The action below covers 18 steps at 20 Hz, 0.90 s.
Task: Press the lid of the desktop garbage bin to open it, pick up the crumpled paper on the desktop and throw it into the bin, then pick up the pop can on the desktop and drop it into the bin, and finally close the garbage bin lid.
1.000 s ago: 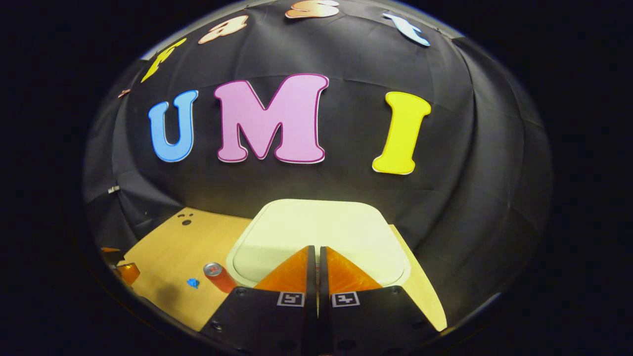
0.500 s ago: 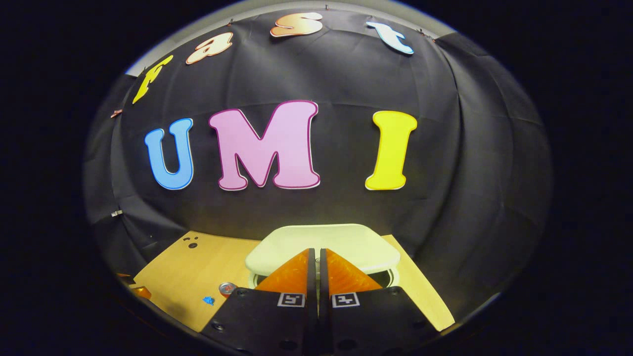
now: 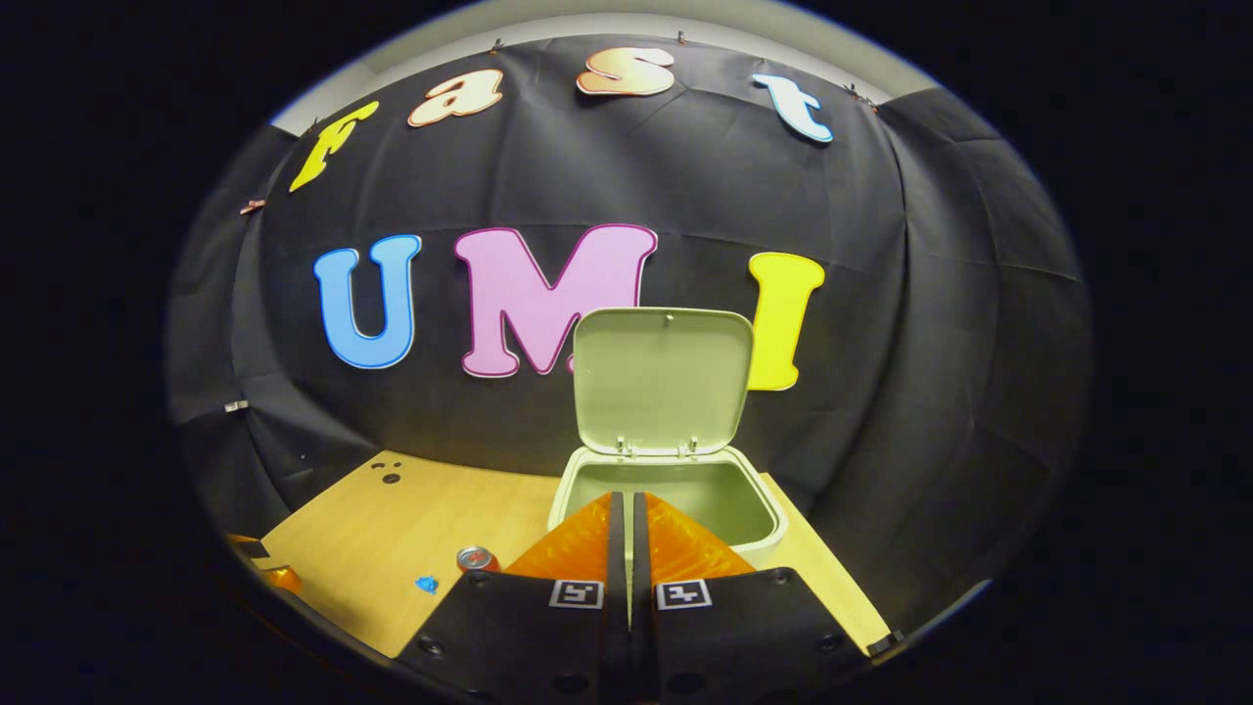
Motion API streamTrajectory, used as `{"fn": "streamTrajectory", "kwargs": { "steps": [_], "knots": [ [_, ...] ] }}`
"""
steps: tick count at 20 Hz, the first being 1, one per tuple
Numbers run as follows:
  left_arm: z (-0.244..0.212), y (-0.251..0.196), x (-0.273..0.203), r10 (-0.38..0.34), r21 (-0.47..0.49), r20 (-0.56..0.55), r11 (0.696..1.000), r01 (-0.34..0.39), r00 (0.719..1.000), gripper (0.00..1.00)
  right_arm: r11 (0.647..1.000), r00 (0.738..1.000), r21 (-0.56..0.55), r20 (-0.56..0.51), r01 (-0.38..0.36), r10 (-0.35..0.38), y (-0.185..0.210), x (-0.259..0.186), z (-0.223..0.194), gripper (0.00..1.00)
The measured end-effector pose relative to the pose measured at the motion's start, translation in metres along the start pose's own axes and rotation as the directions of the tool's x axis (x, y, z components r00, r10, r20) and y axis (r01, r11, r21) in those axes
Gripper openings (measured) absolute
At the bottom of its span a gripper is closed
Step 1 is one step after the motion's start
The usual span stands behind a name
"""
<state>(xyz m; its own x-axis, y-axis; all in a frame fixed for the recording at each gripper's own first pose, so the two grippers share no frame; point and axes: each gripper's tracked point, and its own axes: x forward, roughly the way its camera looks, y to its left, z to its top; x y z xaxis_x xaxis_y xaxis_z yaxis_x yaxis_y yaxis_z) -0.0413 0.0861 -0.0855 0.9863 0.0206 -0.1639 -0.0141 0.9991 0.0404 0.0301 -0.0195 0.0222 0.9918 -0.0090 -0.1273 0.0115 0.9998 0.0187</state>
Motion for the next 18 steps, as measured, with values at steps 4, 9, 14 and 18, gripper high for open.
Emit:
{"fn": "streamTrajectory", "kwargs": {
  "steps": [4, 9, 14, 18],
  "knots": [
    [-0.003, 0.006, -0.001, 0.005, -0.017, -0.008, 1.000, -0.005, 1.000, 0.96, 1.000, 1.000, -0.003, -0.021, -0.024, 0.024, 0.013, -0.008, -0.013, 0.05],
    [-0.003, -0.001, 0.006, 0.006, -0.008, -0.018, 1.000, -0.006, 1.000, 0.96, 0.999, 0.999, 0.030, -0.035, -0.030, 0.031, 0.016, -0.005, -0.025, 0.05],
    [-0.002, -0.016, 0.023, -0.006, -0.011, -0.024, 1.000, 0.005, 1.000, 0.96, 0.998, 0.997, 0.041, -0.066, -0.041, 0.044, 0.007, 0.002, -0.039, 0.05],
    [-0.004, -0.021, 0.041, 0.003, -0.014, -0.040, 1.000, -0.003, 0.999, 0.96, 0.996, 0.991, 0.069, -0.113, -0.058, 0.066, 0.000, 0.002, -0.059, 0.43]
  ]
}}
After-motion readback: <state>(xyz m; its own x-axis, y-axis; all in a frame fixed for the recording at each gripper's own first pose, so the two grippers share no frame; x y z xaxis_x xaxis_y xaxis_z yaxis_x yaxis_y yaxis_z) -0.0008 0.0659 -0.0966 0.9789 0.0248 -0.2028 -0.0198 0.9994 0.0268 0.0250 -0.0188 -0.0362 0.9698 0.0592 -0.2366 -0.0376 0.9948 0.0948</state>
